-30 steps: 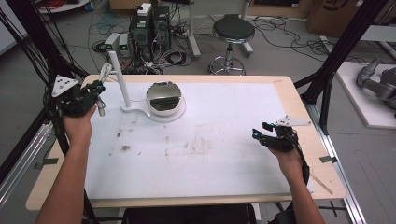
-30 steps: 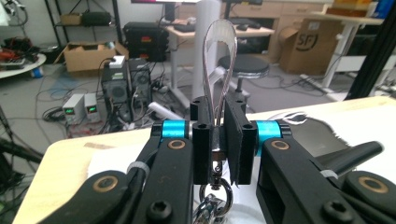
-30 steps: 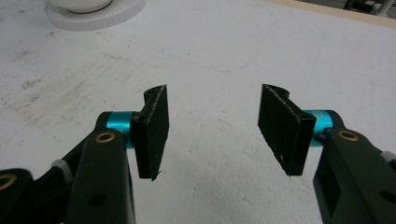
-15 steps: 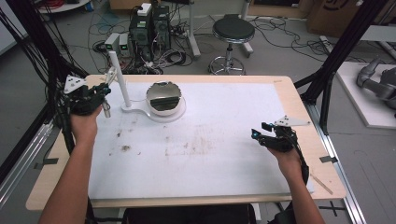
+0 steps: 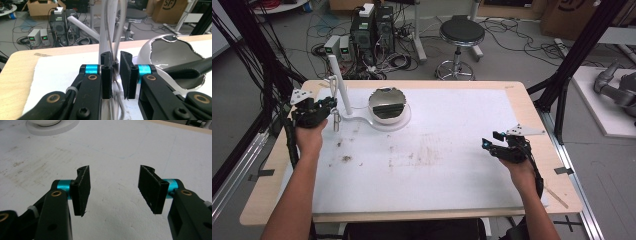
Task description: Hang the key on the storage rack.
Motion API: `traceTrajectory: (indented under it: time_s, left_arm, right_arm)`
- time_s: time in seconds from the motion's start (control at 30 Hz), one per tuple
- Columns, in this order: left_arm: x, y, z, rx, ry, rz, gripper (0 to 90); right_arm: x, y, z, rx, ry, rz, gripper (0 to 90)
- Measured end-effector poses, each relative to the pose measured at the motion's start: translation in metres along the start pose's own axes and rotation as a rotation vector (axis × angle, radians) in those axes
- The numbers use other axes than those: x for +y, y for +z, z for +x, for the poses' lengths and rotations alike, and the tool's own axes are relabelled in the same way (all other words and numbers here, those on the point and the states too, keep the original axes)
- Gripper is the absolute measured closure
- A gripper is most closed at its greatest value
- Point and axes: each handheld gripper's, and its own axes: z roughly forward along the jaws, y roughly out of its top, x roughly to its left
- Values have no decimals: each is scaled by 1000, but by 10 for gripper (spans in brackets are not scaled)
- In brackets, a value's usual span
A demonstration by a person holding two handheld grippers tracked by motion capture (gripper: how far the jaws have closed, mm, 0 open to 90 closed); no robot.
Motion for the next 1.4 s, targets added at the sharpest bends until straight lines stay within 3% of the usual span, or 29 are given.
traceTrajectory:
  time_s: [0.13,0.27,0.33,0.4,0.5,0.67,0.73,0.83,0.9,1.07,1.4]
  left_arm:
    - [-10,-5,2,-21,-23,-14,700]
    - [-21,-12,2,-71,-37,-44,567]
    - [-26,-16,1,-100,-50,-69,459]
    - [-31,-18,-1,-128,-59,-87,358]
    - [-40,-20,-6,-161,-60,-69,171]
    - [-55,-26,-17,-229,-54,-78,169]
    - [-60,-28,-23,-254,-21,-76,169]
    - [-58,-30,-31,-285,16,-66,171]
    - [-56,-31,-36,-297,18,-80,171]
    - [-58,-33,-44,-306,27,-76,172]
    - [-64,-34,-44,-305,17,-61,174]
  right_arm:
    - [0,-1,-1,-8,2,0,439]
    - [0,-3,-2,-19,2,-2,415]
    - [-1,-3,-3,-30,2,-3,382]
    - [-1,-3,-3,-54,3,-8,281]
    - [0,-3,-4,-91,2,-11,213]
    - [-1,-2,-4,-115,-41,-6,208]
    - [-2,-2,-3,-112,-54,5,208]
    - [-3,-1,-2,-110,-72,18,208]
    - [-3,-1,-3,-104,-80,22,208]
    - [-5,0,-3,-99,-77,30,208]
    - [-8,-3,1,-109,-71,34,208]
